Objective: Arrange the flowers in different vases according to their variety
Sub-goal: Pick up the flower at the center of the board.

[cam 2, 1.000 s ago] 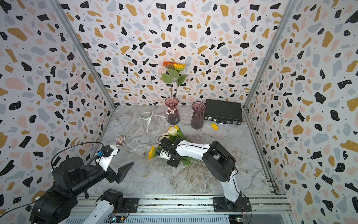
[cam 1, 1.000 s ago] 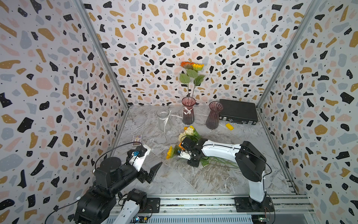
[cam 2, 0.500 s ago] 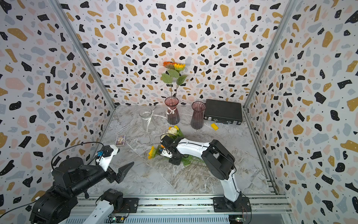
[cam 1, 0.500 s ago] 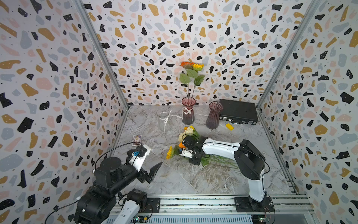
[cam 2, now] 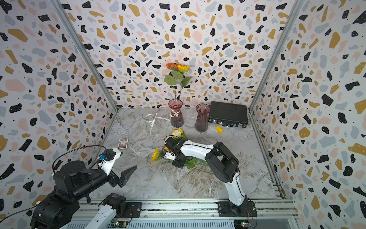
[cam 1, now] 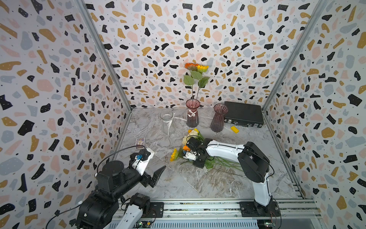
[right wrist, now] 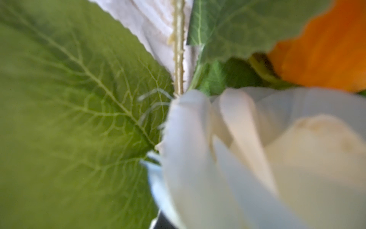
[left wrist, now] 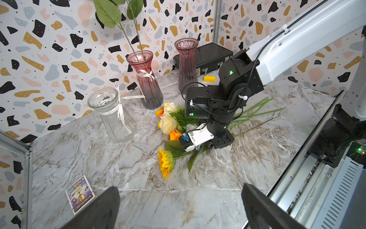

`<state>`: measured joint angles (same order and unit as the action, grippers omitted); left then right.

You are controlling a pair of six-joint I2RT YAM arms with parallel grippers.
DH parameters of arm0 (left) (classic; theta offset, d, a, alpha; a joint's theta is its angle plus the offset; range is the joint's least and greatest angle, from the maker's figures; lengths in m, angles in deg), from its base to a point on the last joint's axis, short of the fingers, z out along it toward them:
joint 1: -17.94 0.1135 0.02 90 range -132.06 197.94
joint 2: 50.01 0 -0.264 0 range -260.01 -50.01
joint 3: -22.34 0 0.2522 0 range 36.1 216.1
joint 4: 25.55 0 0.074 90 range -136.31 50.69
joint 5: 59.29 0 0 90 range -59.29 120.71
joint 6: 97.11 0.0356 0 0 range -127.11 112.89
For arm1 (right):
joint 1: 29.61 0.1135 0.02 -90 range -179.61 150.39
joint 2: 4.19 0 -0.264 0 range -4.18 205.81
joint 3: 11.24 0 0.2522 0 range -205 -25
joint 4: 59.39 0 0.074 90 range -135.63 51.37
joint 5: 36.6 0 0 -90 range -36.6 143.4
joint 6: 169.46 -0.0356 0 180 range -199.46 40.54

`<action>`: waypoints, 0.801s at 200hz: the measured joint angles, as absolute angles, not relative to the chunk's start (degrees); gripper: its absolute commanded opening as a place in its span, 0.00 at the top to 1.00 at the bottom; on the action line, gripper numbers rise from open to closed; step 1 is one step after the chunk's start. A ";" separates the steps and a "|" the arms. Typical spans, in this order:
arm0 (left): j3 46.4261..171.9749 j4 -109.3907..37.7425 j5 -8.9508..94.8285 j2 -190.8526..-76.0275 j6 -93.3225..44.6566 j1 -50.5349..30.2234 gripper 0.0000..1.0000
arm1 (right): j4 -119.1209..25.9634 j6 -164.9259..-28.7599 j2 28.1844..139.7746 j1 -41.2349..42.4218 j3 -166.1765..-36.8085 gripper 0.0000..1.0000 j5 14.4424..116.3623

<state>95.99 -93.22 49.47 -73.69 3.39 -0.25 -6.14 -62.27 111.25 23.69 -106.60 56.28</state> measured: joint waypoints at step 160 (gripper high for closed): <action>96.69 -92.98 50.17 -73.37 3.13 -0.25 0.01 | -14.62 -76.76 87.17 16.70 -121.16 1.00 58.70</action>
